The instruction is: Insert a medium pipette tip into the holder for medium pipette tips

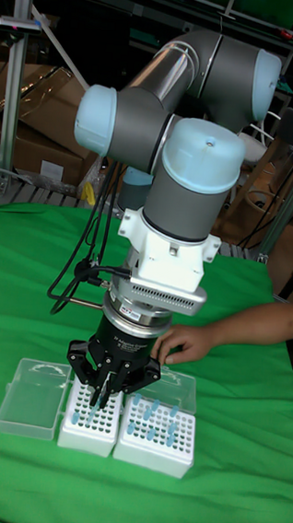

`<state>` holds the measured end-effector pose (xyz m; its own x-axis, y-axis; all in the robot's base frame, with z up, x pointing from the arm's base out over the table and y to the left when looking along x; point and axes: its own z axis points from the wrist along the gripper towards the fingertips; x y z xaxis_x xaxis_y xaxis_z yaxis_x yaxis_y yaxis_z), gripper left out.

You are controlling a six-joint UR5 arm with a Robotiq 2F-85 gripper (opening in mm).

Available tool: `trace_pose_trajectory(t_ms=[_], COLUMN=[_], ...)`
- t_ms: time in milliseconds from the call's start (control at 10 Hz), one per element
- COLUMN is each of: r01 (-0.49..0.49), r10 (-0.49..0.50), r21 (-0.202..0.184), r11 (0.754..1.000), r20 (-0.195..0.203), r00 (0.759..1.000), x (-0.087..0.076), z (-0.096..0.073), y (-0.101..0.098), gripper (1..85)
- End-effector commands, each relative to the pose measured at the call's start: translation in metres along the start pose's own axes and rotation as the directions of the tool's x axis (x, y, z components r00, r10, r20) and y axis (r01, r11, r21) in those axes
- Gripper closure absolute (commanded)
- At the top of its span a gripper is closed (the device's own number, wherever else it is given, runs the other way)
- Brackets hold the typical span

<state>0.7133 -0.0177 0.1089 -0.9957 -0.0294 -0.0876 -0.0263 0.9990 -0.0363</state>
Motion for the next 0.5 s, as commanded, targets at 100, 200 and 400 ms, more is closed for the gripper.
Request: trace_pose_trajectory(t_ms=[100,200,400], r01=[-0.006,-0.003,0.02], r10=[0.006,0.004,-0.019], r21=[-0.015,-0.018,-0.017], r11=[1.0,1.0,1.0], r20=[0.011,0.012,0.031], r00=[1.0,1.0,0.999], x=[-0.0014,-0.002,-0.0064], z=[0.0009,0.0015,0.0052], y=[0.0032,0.004,0.0026], gripper=[84.7,84.7,81.7])
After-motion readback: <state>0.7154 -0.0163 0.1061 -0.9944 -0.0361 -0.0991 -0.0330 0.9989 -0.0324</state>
